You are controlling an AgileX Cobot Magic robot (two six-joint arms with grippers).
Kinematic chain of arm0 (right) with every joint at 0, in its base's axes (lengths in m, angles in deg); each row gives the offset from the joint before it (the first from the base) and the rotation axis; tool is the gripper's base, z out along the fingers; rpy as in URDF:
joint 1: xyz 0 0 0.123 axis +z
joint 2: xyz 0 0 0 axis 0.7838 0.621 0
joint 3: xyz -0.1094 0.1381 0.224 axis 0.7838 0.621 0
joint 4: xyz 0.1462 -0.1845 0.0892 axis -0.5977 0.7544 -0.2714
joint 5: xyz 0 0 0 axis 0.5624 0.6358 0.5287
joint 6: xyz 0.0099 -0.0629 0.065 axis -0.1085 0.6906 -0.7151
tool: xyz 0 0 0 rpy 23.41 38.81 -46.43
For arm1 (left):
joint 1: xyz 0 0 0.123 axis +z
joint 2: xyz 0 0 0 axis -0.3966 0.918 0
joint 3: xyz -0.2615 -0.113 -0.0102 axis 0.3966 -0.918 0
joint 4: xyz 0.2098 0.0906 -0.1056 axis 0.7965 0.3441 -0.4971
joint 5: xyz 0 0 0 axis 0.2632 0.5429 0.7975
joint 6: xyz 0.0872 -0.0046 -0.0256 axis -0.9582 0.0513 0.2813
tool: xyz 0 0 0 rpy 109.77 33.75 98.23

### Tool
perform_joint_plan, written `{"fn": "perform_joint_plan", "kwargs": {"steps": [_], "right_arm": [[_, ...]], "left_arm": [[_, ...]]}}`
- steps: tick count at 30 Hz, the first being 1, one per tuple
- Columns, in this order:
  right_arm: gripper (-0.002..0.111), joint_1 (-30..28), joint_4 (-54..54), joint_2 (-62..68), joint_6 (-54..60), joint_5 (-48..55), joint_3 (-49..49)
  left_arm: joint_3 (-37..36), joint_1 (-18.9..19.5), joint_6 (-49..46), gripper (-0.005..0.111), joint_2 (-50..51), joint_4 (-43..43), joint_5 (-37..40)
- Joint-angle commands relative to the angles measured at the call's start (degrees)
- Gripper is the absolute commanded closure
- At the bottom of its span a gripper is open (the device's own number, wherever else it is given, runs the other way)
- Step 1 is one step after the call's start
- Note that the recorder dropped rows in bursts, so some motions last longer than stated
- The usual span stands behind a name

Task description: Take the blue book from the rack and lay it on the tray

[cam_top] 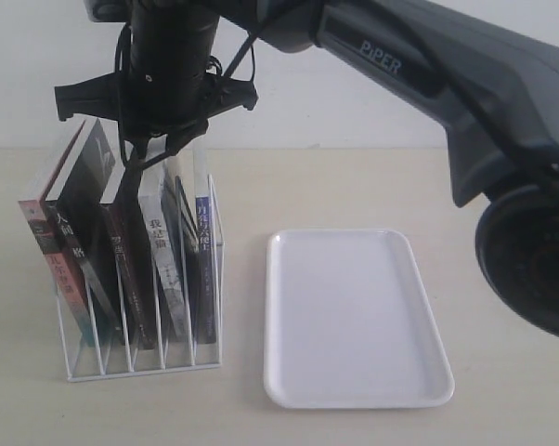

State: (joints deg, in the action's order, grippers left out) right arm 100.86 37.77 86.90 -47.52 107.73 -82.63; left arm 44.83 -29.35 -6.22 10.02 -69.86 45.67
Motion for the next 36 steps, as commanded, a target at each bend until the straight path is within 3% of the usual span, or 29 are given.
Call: {"fn": "perform_joint_plan", "kwargs": {"steps": [1, 22, 24, 27, 36], "right_arm": [[0.077, -0.18, 2.25, 0.88, 0.98, 0.99, 0.34], [0.078, -0.18, 4.47, 0.88, -0.24, 0.99, 0.34], [0.085, -0.18, 3.83, 0.88, -0.36, 0.99, 0.34], [0.106, -0.18, 3.57, 0.88, -0.37, 0.99, 0.34], [0.108, 0.06, 3.69, 0.18, -2.95, 0.99, 0.19]], "left_arm": [[-0.19, 0.2, 0.38, 0.102, -0.18, 0.0, 0.04], [-0.19, 0.2, 0.38, 0.102, -0.18, 0.0, 0.04], [-0.19, 0.2, 0.38, 0.102, -0.18, 0.0, 0.04], [-0.19, 0.2, 0.38, 0.102, -0.18, 0.0, 0.04], [-0.19, 0.2, 0.38, 0.102, -0.18, 0.0, 0.04]]}}
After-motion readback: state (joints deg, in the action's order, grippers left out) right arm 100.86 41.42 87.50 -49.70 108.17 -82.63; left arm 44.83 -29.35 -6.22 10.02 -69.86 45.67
